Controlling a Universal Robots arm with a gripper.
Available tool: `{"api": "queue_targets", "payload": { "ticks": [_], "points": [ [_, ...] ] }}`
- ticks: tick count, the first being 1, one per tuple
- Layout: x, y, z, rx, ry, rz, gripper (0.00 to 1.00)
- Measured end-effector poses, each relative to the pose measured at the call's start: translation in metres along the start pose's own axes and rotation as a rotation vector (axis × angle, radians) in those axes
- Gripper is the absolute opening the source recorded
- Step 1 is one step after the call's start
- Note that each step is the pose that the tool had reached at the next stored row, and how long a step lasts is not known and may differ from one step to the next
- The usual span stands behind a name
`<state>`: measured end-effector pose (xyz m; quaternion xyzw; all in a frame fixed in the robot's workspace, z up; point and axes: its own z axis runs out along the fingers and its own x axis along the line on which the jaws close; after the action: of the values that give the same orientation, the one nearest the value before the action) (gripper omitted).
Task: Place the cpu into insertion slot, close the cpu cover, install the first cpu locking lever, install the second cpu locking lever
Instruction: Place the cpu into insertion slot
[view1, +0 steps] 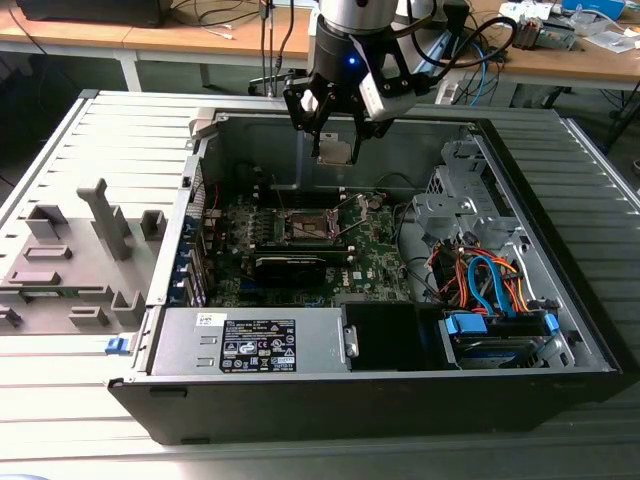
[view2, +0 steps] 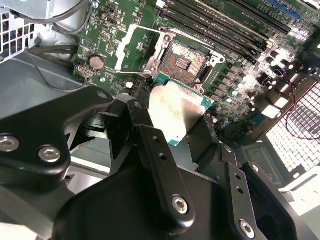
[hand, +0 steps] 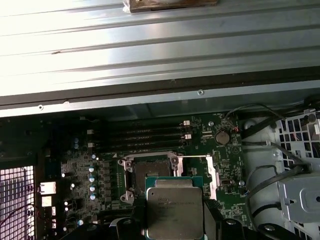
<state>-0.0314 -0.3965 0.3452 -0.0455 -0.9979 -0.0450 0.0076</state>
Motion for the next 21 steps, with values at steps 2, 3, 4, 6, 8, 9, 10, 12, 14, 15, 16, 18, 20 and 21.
{"api": "queue_targets", "payload": {
  "ticks": [2, 3, 4, 6, 8, 9, 10, 12, 14, 15, 16, 18, 20, 21],
  "points": [
    [0.0, 0.0, 0.0, 0.0, -0.0002, 0.002, 0.55],
    [0.0, -0.0001, 0.0, -0.0001, -0.0004, 0.005, 0.55],
    [0.0, -0.0001, 0.0, -0.0001, -0.0006, 0.007, 0.55],
    [0.0, -0.0001, 0.0, -0.0001, -0.0009, 0.01, 0.55],
    [0.0, -0.0002, 0.0001, -0.0002, -0.0012, 0.013, 0.55],
    [0.0, -0.0002, 0.0001, -0.0002, -0.0014, 0.015, 0.55],
    [0.0, -0.0002, 0.0001, -0.0002, -0.0014, 0.016, 0.55],
    [0.0, -0.0003, 0.0001, -0.0003, -0.0017, 0.019, 0.55],
    [0.0, -0.0003, 0.0002, -0.0004, -0.002, 0.022, 0.55],
    [0.0, -0.0004, 0.0002, -0.0004, -0.0021, 0.024, 0.55],
    [-0.0001, -0.0004, 0.0002, -0.0004, -0.0023, 0.025, 0.55],
    [0.0, -0.0004, 0.0002, -0.0005, -0.0025, 0.028, 0.55],
    [-0.0001, -0.0005, 0.0002, -0.0006, -0.0028, 0.032, 0.55],
    [0.0, -0.0005, 0.0002, -0.0006, -0.003, 0.034, 0.55]
  ]
}}
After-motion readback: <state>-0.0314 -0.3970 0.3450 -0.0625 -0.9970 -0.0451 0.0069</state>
